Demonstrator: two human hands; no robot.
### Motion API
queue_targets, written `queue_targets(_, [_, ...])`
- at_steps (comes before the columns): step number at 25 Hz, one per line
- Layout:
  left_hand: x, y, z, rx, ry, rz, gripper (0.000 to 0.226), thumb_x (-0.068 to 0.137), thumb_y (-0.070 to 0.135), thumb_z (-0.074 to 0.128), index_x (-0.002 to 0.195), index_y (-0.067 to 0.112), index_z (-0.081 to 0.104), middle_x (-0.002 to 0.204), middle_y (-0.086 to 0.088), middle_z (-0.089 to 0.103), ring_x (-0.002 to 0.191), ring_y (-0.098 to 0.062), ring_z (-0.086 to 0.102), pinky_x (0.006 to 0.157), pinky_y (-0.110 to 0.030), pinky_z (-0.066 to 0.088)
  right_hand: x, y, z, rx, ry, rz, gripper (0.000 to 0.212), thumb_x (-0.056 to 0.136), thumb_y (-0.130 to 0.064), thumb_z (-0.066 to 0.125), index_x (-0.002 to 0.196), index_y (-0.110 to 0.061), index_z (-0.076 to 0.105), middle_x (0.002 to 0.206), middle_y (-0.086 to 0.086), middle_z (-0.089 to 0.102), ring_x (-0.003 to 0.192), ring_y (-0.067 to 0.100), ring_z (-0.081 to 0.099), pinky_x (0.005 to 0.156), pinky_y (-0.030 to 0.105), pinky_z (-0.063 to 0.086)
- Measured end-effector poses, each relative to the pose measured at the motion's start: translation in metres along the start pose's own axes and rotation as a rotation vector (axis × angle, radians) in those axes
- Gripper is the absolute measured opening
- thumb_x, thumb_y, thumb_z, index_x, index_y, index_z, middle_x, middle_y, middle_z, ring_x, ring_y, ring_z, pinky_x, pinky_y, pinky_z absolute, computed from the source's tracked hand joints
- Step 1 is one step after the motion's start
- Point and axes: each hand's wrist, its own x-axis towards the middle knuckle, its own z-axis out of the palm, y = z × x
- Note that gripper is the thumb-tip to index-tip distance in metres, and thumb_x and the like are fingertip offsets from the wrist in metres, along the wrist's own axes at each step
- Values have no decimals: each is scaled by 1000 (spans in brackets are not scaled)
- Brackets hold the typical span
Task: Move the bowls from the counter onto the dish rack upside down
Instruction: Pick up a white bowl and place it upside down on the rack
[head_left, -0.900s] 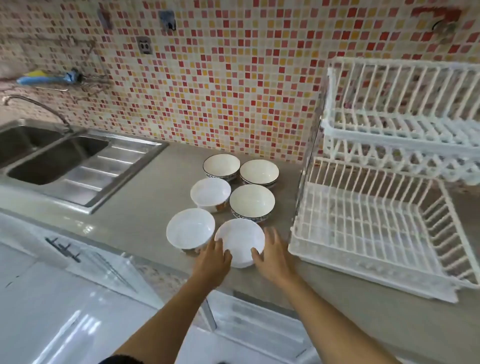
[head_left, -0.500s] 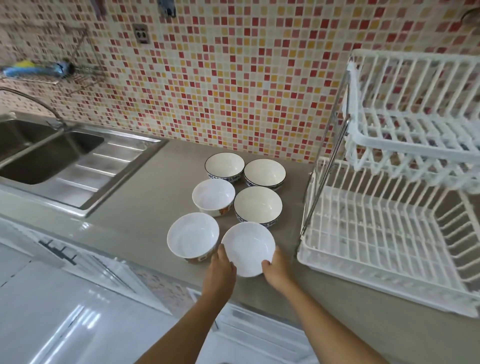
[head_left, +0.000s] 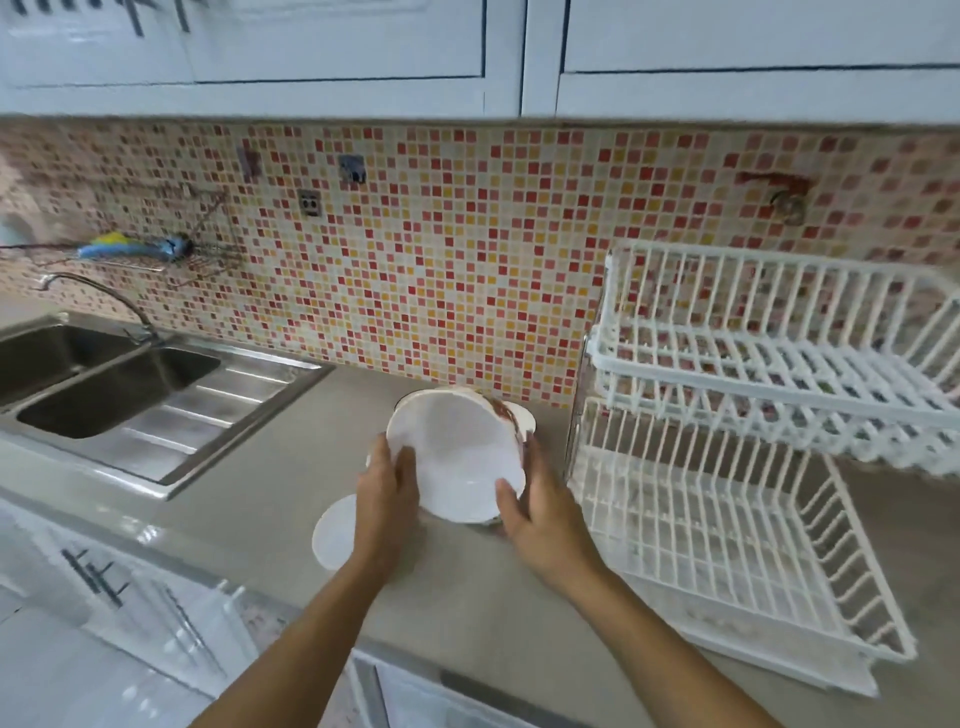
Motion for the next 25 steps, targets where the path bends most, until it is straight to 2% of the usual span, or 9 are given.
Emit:
queue_targets(2, [-1, 38, -9, -109, 69, 35, 21, 98, 22, 39, 111, 8, 48, 78, -1, 56, 71, -24, 54, 68, -33, 40, 3, -25, -24, 25, 38, -62, 59, 96, -22, 43, 145, -33, 13, 127, 4, 56, 95, 17, 64, 78, 26, 56])
queue_targets(5, [11, 92, -26, -130, 116, 190, 29, 98, 27, 39, 106, 3, 53, 67, -2, 59, 68, -32, 62, 61, -39, 48, 6, -63, -73, -77, 184, -212, 63, 95, -16, 43, 146, -31, 9, 143, 0, 41, 113, 22, 57, 93, 41, 52])
queue_targets(8, [28, 145, -44, -90, 155, 534, 28, 97, 19, 41, 114, 3, 57, 82, 2, 64, 60, 1, 53, 53, -6, 43, 16, -83, -124, -286, 357, -358, 71, 92, -9, 49, 148, -23, 6, 149, 7, 29, 92, 28, 62, 72, 43, 56])
queue_targets(10, [39, 176, -50, -48, 134, 743, 30, 93, 12, 47, 120, 3, 55, 95, 3, 66, 69, 4, 55, 60, 5, 39, 28, -86, -152, -400, 436, -437, 75, 89, -4, 53, 145, -22, 6, 147, 17, 32, 67, 28, 61, 52, 35, 50])
queue_targets(12, [50, 202, -48, -93, -16, 807, 38, 90, 14, 53, 128, 9, 50, 113, 1, 65, 87, 1, 57, 67, 5, 43, 39, -86, -177, -451, 493, -482, 72, 88, -3, 54, 140, -23, 9, 142, 23, 36, 58, 33, 61, 47, 32, 46])
queue_targets(15, [66, 226, -38, -121, -329, 905, 58, 81, 32, 57, 136, 29, 37, 123, 6, 58, 99, -6, 61, 84, -20, 55, 50, -70, -207, -543, 534, -496, 70, 88, 1, 54, 140, -21, 12, 143, 24, 34, 62, 40, 62, 48, 41, 53])
queue_targets(19, [76, 236, -9, -196, -754, 900, 68, 74, 48, 51, 136, 53, 22, 143, 4, 45, 118, -11, 54, 98, -28, 45, 48, -37, -237, -578, 544, -384, 80, 84, 10, 55, 138, -28, 10, 144, 24, 33, 69, 46, 61, 53, 43, 53])
queue_targets(22, [74, 239, 26, -212, -795, 861, 70, 75, 64, 51, 137, 50, 22, 144, 3, 45, 123, -15, 52, 101, -41, 46, 48, -11, -255, -529, 453, -350, 67, 92, -14, 52, 139, -36, 9, 147, 15, 29, 103, 40, 58, 76, 55, 53])
queue_targets(25, [81, 246, 58, -241, -797, 774, 76, 69, 70, 56, 135, 43, 28, 141, 0, 48, 120, -21, 55, 94, -45, 53, 54, 9, -275, -405, 280, -264, 74, 81, -71, 34, 142, -40, 5, 152, -1, 21, 121, 21, 49, 95, 42, 46])
